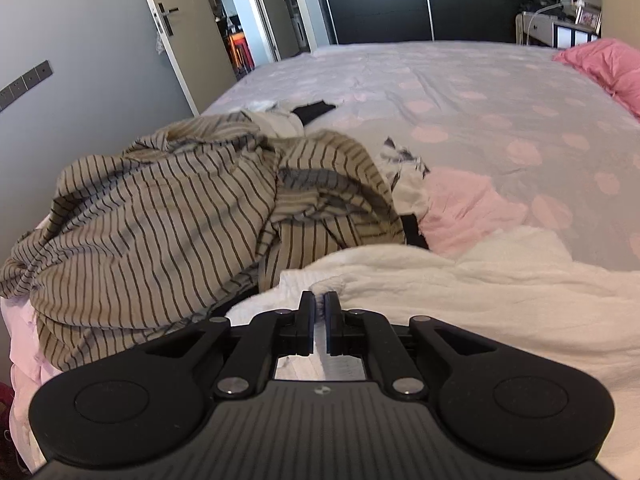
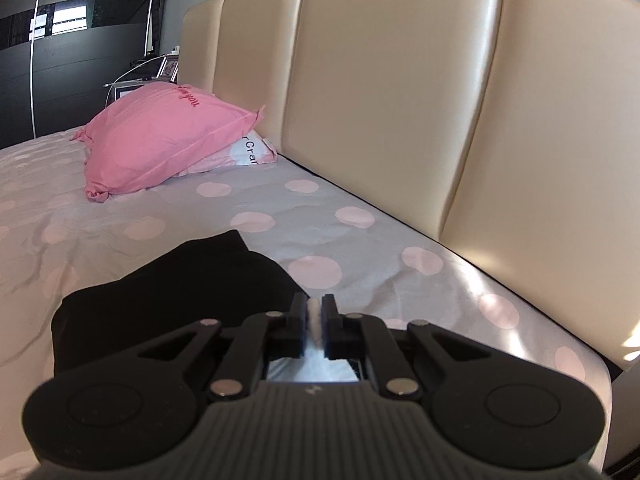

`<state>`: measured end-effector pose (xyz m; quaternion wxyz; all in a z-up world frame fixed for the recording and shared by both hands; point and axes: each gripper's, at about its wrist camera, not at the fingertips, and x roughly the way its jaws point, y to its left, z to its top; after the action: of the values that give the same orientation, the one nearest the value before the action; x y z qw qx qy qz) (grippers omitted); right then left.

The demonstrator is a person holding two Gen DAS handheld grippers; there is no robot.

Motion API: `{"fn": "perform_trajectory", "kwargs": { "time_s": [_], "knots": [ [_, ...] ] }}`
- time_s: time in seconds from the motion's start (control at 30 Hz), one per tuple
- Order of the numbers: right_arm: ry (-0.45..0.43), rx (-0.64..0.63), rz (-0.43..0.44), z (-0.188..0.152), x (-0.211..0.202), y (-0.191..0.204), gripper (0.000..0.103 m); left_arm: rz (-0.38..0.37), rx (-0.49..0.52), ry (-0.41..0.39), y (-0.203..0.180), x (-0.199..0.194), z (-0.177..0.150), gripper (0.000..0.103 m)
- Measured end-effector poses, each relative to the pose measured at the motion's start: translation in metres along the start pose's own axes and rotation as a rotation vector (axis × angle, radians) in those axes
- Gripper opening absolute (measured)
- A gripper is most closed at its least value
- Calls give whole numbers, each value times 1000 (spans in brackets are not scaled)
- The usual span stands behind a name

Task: Fold clothes

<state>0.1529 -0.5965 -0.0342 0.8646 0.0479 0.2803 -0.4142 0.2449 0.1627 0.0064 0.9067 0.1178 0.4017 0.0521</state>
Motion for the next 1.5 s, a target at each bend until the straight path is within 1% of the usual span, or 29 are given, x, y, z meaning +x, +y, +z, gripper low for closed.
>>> {"fn": "perform_trajectory", "kwargs": {
  "time_s": [0.1,0.13,0.2,0.23,0.27,0.33,0.4,0.43,0.53,0.57,0.6,0.67,0.8,0.87,0.93,1.13,1.23,1.33,1.37,1.4,1.47,1.5],
  "knots": [
    [24,-22,8,-3,11,11,11,-10,30,25,-3,11,-3,4],
    [28,-28,16,-4,13,13,13,-10,33,32,-3,14,-5,4],
    [24,-40,16,-5,11,13,32,-11,23,36,1,17,-7,7],
    [20,-45,14,-5,10,13,48,-9,13,33,4,17,-8,7],
    [11,-44,11,-5,7,12,58,-9,1,30,7,16,-8,7],
    [-9,-25,8,-5,-2,7,64,-20,-28,32,13,14,-8,9],
    [-19,6,19,-4,-14,1,65,-27,-55,24,16,7,-8,16],
    [-25,25,31,-4,-23,-2,66,-34,-61,12,17,2,-8,16],
    [-31,72,123,-6,-49,-5,68,-59,-60,-38,14,-20,-9,17],
    [-27,74,159,-6,-58,-3,68,-69,-56,-54,13,-28,-10,19],
    [-23,68,198,-7,-67,-1,68,-84,-53,-68,11,-37,-12,25],
    [-18,42,274,-10,-87,7,68,-121,-52,-92,9,-54,-18,31],
    [-18,-24,415,-21,-129,22,68,-191,-50,-125,4,-85,-34,35],
    [-20,-65,469,-29,-149,28,69,-229,-40,-130,0,-97,-45,37],
    [-15,-97,526,-38,-168,34,69,-273,-12,-134,-7,-108,-60,40],
    [2,-138,699,-73,-220,43,68,-389,93,-136,-33,-139,-114,40],
    [-17,-194,751,-102,-246,47,68,-454,166,-139,-47,-155,-139,40],
    [1,-251,800,-132,-268,49,68,-534,240,-145,-61,-170,-165,41],
    [9,-270,816,-142,-275,50,68,-567,256,-140,-65,-173,-173,43],
    [19,-294,826,-151,-282,52,68,-611,274,-128,-70,-175,-181,47],
    [42,-350,837,-168,-294,57,68,-676,315,-99,-79,-179,-195,48],
    [53,-379,855,-176,-301,59,68,-704,336,-85,-83,-180,-202,48]
  ]
}}
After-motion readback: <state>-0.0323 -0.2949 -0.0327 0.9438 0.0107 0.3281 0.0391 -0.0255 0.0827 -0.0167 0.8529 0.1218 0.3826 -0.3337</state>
